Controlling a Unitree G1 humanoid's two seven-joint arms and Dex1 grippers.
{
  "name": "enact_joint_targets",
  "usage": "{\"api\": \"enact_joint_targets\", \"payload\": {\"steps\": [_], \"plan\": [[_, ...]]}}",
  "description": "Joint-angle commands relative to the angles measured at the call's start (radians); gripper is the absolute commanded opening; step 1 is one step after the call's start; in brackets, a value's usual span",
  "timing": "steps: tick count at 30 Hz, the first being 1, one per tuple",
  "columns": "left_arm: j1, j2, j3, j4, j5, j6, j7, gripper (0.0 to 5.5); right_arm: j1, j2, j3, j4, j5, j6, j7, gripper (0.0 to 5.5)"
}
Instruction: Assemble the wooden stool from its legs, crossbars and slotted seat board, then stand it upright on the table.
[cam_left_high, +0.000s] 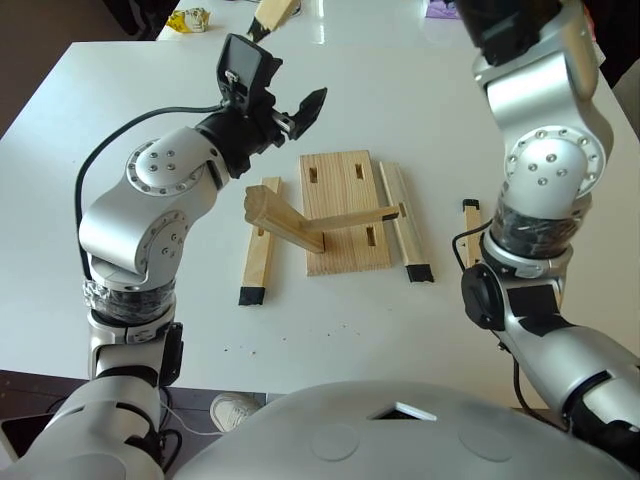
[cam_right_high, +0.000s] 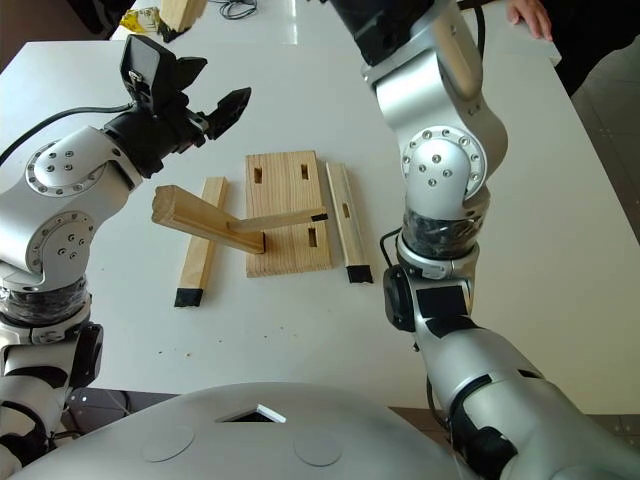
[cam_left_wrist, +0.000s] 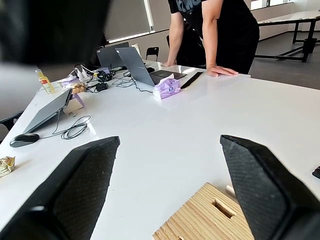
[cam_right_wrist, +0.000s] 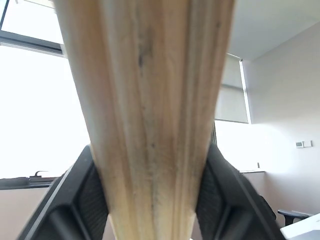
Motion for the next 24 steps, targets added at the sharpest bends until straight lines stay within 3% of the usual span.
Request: {"api": "enact_joint_targets", "payload": {"steps": [1,10,14,17,20,24], "plan": [[-0.039,0.008,0.073,0.022,0.000,-0.007,-0.011,3.74,0.122,-0.076,0.035,-0.025,-0.031,0.041,0.052,2.04],[-0.003,0.012,0.094,0.007,0.025,-0.009,-0.019,3.74,0.169,-0.147,0.042,-0.030,-0.031,0.084,0.077,2.04],[0.042,-0.005,0.079,-0.025,0.008,-0.010,-0.039,3.74,0.097,-0.115,-0.020,0.000,0.023,0.087,0.020,2.04],[0.138,0.026,0.068,0.017,0.071,-0.041,-0.044,3.74,0.036,-0.155,-0.077,0.013,0.033,0.073,0.035,2.04],[0.187,0.020,0.114,0.079,0.123,-0.053,0.008,3.74,0.038,-0.288,-0.108,0.038,0.041,0.092,0.193,2.04],[0.160,-0.082,0.179,0.089,0.131,-0.082,0.097,3.74,0.161,-0.531,-0.076,0.090,0.000,0.077,0.575,2.04]]}}
